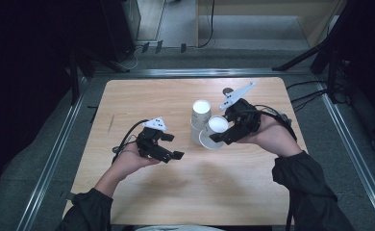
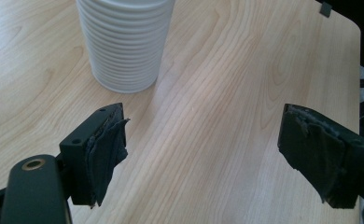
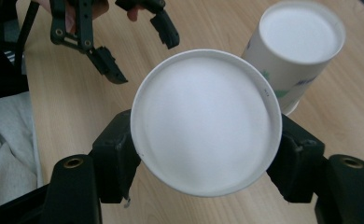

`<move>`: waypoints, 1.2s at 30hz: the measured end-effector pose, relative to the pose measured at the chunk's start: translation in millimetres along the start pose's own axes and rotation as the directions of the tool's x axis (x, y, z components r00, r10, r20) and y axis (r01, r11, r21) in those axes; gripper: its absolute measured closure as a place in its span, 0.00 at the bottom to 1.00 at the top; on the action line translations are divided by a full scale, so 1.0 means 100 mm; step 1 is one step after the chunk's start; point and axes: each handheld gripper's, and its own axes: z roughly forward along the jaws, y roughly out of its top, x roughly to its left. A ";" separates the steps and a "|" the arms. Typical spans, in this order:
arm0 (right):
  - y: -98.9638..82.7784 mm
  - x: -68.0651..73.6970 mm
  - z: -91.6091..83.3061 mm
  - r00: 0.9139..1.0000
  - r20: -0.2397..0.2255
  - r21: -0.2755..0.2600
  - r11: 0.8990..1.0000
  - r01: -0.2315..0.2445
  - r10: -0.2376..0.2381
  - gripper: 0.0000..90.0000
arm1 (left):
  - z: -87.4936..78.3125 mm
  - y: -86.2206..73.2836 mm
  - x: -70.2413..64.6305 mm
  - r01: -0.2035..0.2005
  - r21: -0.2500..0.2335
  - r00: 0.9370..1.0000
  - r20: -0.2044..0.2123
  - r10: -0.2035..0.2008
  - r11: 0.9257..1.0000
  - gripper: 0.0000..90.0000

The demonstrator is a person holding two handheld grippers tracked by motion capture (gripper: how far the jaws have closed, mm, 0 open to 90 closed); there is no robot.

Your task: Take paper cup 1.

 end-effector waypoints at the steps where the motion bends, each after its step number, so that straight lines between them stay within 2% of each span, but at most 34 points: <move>1: -0.06 0.00 0.03 1.000 -0.006 -0.005 1.000 -0.012 0.012 0.37 | 0.00 0.00 0.00 0.001 -0.003 1.000 0.001 -0.001 1.000 0.17; 7: -0.29 0.04 0.18 0.999 -0.027 -0.029 0.999 -0.026 0.025 0.37 | 0.02 0.02 0.01 -0.019 -0.001 1.000 0.000 0.019 1.000 0.17; 8: -0.36 0.06 0.23 0.998 -0.041 -0.044 0.998 -0.046 0.044 0.37 | 0.03 0.02 0.00 -0.028 -0.004 1.000 -0.009 0.028 1.000 0.17; 10: -0.39 0.06 0.26 0.997 -0.052 -0.052 0.997 -0.053 0.050 0.37 | 0.03 0.01 -0.01 -0.039 -0.001 0.999 -0.017 0.039 0.999 0.17; 12: -0.48 0.08 0.35 0.996 -0.069 -0.064 0.996 -0.060 0.056 0.37 | 0.03 0.01 -0.01 -0.032 0.004 0.999 -0.003 0.032 0.999 0.17; 19: -0.57 0.10 0.47 0.996 -0.082 -0.073 0.996 -0.042 0.036 0.37 | 0.05 0.01 -0.03 -0.044 0.019 0.999 0.007 0.044 0.999 0.17; 24: -0.65 0.10 0.54 0.995 -0.096 -0.112 0.993 -0.042 0.032 0.37 | 0.04 -0.02 -0.04 -0.043 0.020 0.999 0.009 0.043 0.999 0.17; 30: -0.66 0.11 0.62 0.993 -0.118 -0.153 0.987 -0.042 0.024 0.37 | 0.01 -0.07 -0.08 -0.052 0.013 0.999 0.014 0.052 0.999 0.17; 36: -0.64 0.11 0.74 0.989 -0.150 -0.157 0.987 -0.031 0.007 0.37 | -0.01 -0.12 -0.12 -0.045 0.000 0.999 0.029 0.045 0.999 0.15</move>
